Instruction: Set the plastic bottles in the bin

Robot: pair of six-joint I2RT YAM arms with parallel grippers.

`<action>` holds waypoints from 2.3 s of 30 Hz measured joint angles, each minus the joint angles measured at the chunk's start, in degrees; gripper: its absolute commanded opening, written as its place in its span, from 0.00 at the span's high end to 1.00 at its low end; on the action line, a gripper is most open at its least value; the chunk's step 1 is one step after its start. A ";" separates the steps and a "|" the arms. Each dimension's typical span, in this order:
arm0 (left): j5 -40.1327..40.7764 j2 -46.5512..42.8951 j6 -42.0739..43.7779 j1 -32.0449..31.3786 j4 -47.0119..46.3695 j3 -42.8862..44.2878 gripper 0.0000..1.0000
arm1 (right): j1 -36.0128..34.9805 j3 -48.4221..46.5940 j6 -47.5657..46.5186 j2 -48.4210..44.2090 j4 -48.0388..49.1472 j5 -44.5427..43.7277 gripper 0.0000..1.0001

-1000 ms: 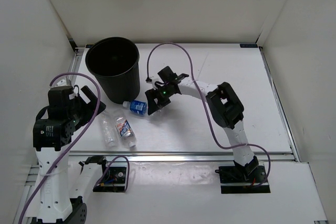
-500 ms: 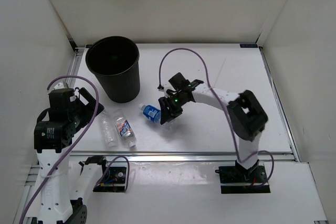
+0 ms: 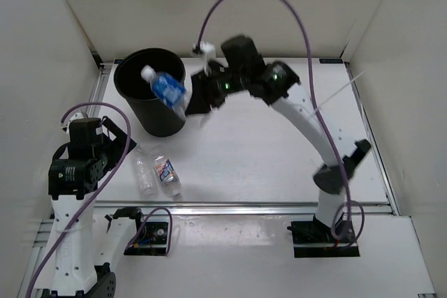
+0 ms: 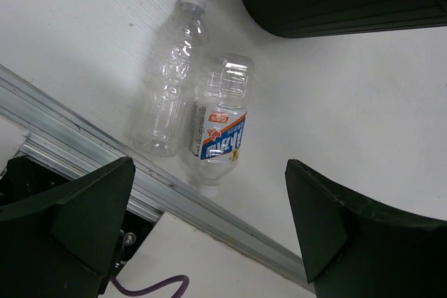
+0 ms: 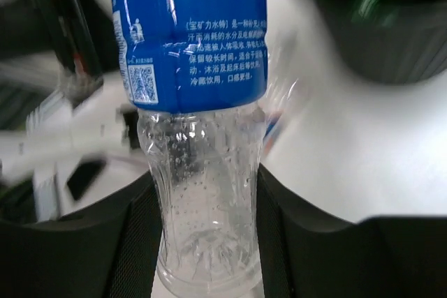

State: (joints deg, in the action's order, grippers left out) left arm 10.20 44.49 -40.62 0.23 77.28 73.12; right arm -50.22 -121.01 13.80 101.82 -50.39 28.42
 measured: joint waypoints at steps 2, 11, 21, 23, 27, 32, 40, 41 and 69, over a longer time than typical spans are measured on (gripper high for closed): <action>0.00 0.26 -0.20 0.00 -0.15 -1.07 0.00 | 1.79 -16.46 -0.04 8.57 0.02 -0.94 0.70; -0.94 1.25 -0.17 0.00 -2.62 -3.19 0.00 | 6.99 -21.94 6.45 23.34 10.69 -0.61 0.66; -1.75 2.38 1.33 0.00 -2.47 -3.26 0.00 | 6.58 -21.07 13.14 25.92 23.85 0.96 0.69; -1.79 2.08 1.51 0.00 -2.43 -3.34 0.00 | 6.54 -21.09 14.29 25.92 25.31 1.11 0.68; -1.90 1.68 1.68 0.00 -2.25 -3.45 0.00 | 6.49 -21.09 16.13 25.92 28.94 0.90 0.66; -2.32 2.47 1.92 0.00 -1.42 -3.34 0.00 | 6.49 -21.09 17.29 25.94 35.06 -1.51 0.65; -2.75 5.25 2.71 0.00 -0.44 -0.15 0.00 | 6.27 -22.29 16.57 28.09 45.22 -6.36 0.55; -2.84 5.22 2.84 0.00 -0.42 0.11 0.00 | 6.25 -23.41 16.41 29.31 46.49 -6.86 0.52; -6.64 2.01 -0.20 0.00 -12.68 -25.16 0.00 | 10.73 -13.81 6.08 3.82 27.10 -11.93 0.00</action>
State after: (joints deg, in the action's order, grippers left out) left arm 3.55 46.50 -40.82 0.23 64.60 47.97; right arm -39.48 -134.82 19.88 105.65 -23.29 16.49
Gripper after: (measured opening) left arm 1.000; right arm 0.998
